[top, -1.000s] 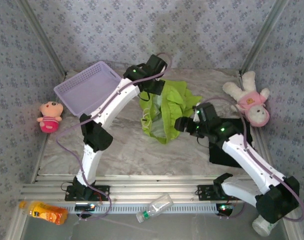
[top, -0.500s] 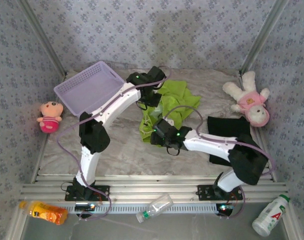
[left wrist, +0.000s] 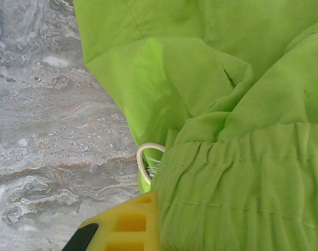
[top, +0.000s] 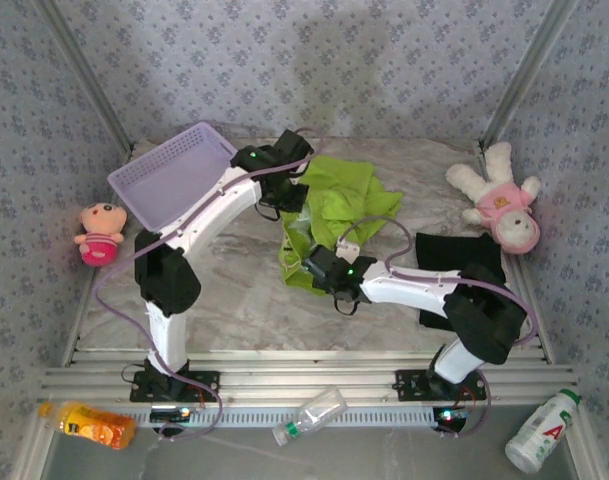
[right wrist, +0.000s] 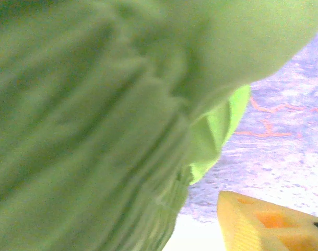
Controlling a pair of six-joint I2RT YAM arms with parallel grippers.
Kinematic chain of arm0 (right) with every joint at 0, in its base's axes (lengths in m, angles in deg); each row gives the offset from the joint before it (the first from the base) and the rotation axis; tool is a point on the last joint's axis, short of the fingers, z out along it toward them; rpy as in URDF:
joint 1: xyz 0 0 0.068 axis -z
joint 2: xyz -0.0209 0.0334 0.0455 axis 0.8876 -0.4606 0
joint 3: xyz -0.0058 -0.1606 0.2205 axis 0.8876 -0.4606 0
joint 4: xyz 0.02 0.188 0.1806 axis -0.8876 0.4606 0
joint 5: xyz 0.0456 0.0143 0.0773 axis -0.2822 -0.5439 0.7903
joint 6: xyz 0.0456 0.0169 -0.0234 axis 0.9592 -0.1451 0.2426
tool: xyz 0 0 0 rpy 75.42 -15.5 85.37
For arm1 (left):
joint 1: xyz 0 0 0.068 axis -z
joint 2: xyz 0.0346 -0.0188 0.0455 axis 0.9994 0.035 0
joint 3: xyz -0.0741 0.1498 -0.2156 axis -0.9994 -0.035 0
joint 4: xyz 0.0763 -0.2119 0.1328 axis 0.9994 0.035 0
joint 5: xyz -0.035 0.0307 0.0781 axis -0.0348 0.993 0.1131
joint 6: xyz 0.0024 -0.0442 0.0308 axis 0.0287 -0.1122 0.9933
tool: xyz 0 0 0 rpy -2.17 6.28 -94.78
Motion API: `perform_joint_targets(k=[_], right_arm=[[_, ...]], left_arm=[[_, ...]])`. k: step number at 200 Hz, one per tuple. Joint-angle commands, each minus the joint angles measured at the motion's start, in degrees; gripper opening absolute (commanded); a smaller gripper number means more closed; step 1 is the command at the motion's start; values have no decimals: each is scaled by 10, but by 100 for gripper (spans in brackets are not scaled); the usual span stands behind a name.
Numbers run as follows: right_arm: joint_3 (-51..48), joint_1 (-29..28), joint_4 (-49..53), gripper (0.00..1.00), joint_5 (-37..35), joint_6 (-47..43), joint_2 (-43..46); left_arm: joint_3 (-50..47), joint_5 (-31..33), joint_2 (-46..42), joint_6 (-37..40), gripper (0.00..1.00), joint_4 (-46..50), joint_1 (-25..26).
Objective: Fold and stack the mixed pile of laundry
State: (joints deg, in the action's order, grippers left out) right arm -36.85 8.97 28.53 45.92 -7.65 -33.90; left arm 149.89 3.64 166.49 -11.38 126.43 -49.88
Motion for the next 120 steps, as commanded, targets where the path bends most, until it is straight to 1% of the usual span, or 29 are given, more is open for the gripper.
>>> perform_joint_targets(k=[1, 10, 18, 26, 45, 54, 65, 78, 91, 103, 107, 110, 120], right_arm=[[-6, 3, 42, 56, -23, 29, -14], [-10, 3, 53, 51, -22, 30, -14], [-13, 5, 62, 39, -20, 27, -10], [-16, 8, 74, 29, -18, 24, -2], [-30, 21, 88, 10, -15, 2, 31], [-33, 41, 85, 0, -6, -26, 50], [-26, 74, 77, 0, 16, -75, 69], [0, 137, 77, 0, 49, -138, 84], [49, 206, 79, 0, 85, -200, 88], [113, 268, 81, 0, 127, -254, 82], [139, 288, 86, 0, 140, -263, 78], [158, 300, 91, 0, 148, -288, 75], [251, 336, 110, 0, 173, -331, 60]], left_arm=[[-11, -24, -39, -13, 0, -23, -13], [-28, -26, -42, -15, 0, -27, -17], [-32, -28, -44, -15, 0, -27, -23], [-36, -27, -45, -13, 0, -26, -25], [-54, -21, -50, -6, 0, -24, -32], [-57, -21, -50, -1, 0, -24, -34], [-50, -19, -43, 0, 0, -24, -39], [-19, -24, -22, 0, 0, -12, -50], [67, -22, 14, -2, 0, 21, -64], [178, -23, 61, 1, 0, 66, -74], [229, -23, 79, 3, 0, 84, -78], [266, -22, 91, 4, 0, 96, -81], [406, -24, 144, 5, 0, 139, -88]])
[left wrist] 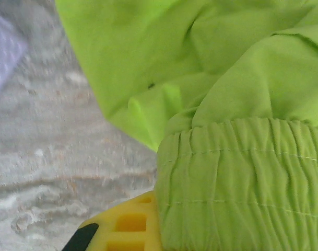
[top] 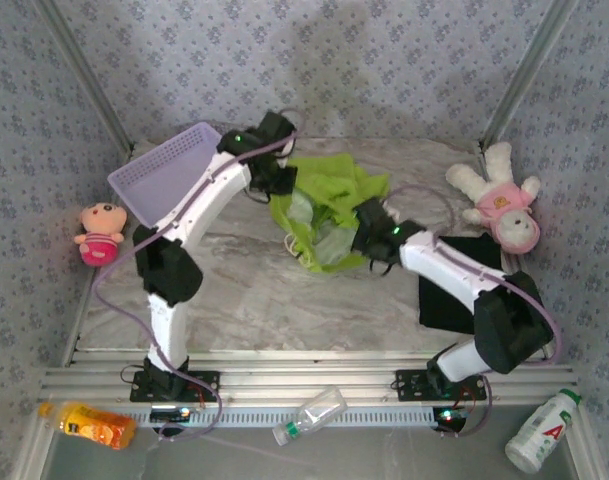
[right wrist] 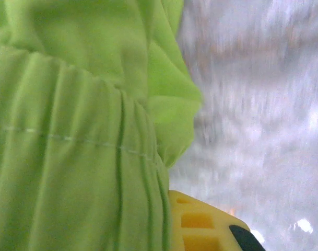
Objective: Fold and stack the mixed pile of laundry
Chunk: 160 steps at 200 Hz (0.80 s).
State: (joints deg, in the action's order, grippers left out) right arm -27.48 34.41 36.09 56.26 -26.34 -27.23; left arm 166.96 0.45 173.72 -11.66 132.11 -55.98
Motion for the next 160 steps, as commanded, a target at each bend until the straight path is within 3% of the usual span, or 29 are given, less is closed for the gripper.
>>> perform_joint_targets(k=[1, 12, 35, 54, 81, 111, 139, 160], right_arm=[[166, 84, 36, 0, 72, -147, -8], [255, 106, 62, 0, 83, -188, -20], [398, 131, 92, 0, 95, -243, -27], [422, 146, 87, 0, 113, -259, 0], [338, 156, 99, 0, 149, -255, 61], [195, 158, 190, 0, 149, -238, 126], [66, 164, 206, 0, 178, -205, 165], [25, 170, 189, 0, 203, -198, 141]], left_arm=[[250, 7, 77, 8, 0, 87, -28], [334, -10, 97, -5, 0, 88, -39], [323, -74, 50, -50, 0, 10, -65], [310, -74, 12, -52, 0, -6, -64], [220, -60, -48, -28, 0, 8, -50], [-4, 0, -133, 2, 0, 35, -20], [-255, 15, -218, -51, 0, 4, -9], [-350, -2, -232, -96, 0, -32, -9]])
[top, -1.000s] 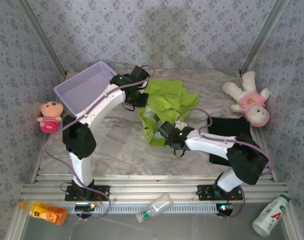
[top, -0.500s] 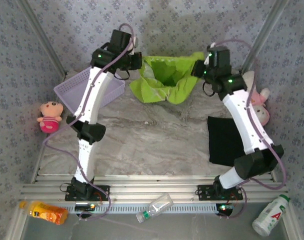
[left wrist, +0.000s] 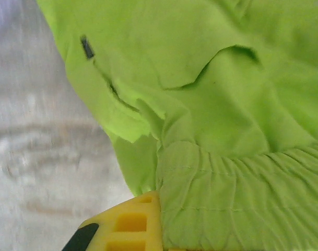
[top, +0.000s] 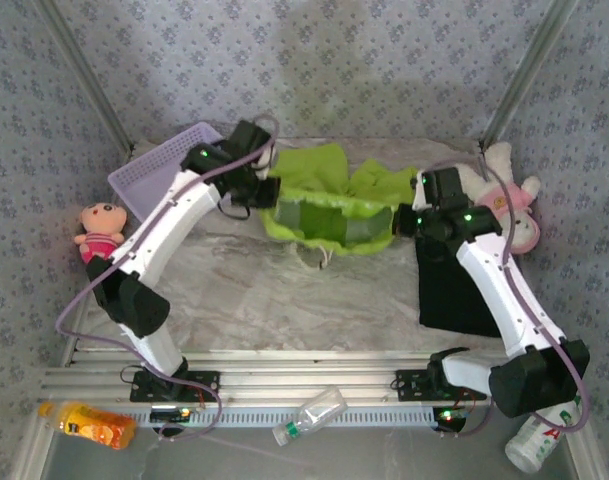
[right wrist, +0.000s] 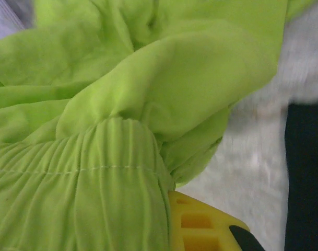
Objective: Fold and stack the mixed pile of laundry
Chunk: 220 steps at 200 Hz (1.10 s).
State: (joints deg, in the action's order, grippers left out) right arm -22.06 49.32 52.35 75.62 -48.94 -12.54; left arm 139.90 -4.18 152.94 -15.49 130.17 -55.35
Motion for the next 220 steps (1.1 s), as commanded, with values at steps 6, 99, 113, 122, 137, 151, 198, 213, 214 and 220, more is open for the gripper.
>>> perform_joint_targets(k=[6, 99, 113, 122, 137, 151, 198, 213, 214, 220], right_arm=[[-25, 22, 19, 0, 15, 29, -21], [461, 62, -86, 0, 73, 18, -267], [455, 63, -200, 0, 74, 17, -221], [433, 64, -267, 0, 57, 11, -184], [388, 69, -362, 0, 44, -4, -132], [343, 78, -413, 0, 38, -23, -96], [146, 104, -342, 0, 91, -20, 11], [44, 102, -273, 0, 99, 1, 63], [37, 103, -267, 0, 99, 3, 67], [-11, 103, -230, 0, 100, 18, 89]], left_arm=[[-84, 41, -14, -63, 0, -17, -16], [777, 47, 343, -42, 0, 108, -53], [692, 29, 265, -20, 0, 9, -50], [626, 32, 212, 5, 0, -57, -41], [528, 43, 133, 31, 0, -150, -32], [477, 55, 81, 45, 0, -200, -32], [188, 116, -57, 78, 0, -187, -12], [-4, 146, -132, 35, 0, -197, -1], [-19, 147, -137, 31, 0, -199, 1], [-99, 152, -169, 3, 0, -207, 6]])
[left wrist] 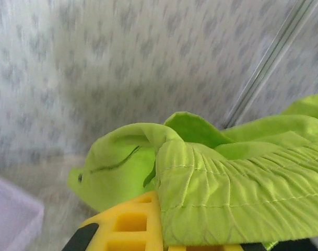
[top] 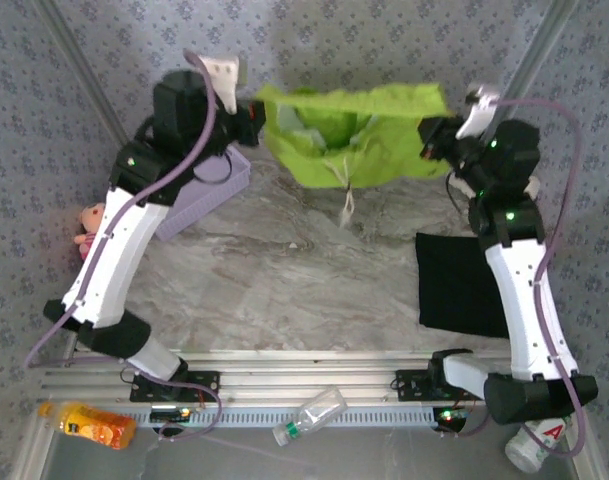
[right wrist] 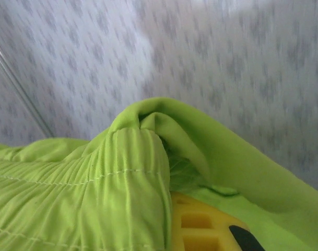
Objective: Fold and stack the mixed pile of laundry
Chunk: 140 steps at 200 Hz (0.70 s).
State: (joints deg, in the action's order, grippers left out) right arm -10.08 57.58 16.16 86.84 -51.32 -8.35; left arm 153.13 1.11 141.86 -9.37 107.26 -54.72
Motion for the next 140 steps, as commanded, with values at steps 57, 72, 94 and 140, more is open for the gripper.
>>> perform_joint_targets(k=[57, 72, 94, 140], right_arm=[[-339, -38, 446, 55, -76, 136, 287], [-328, -36, 454, 77, -129, 134, 318], [-305, -33, 400, 73, -130, 120, 256], [-292, -58, 267, 48, -81, 158, 61]], left_arm=[[-610, 154, -262, -363, 52, 59, 86], [-595, 185, -264, -356, 81, 62, 84], [-531, 184, -202, -289, 83, 42, 80], [-446, 143, -37, -195, 49, -39, 80]])
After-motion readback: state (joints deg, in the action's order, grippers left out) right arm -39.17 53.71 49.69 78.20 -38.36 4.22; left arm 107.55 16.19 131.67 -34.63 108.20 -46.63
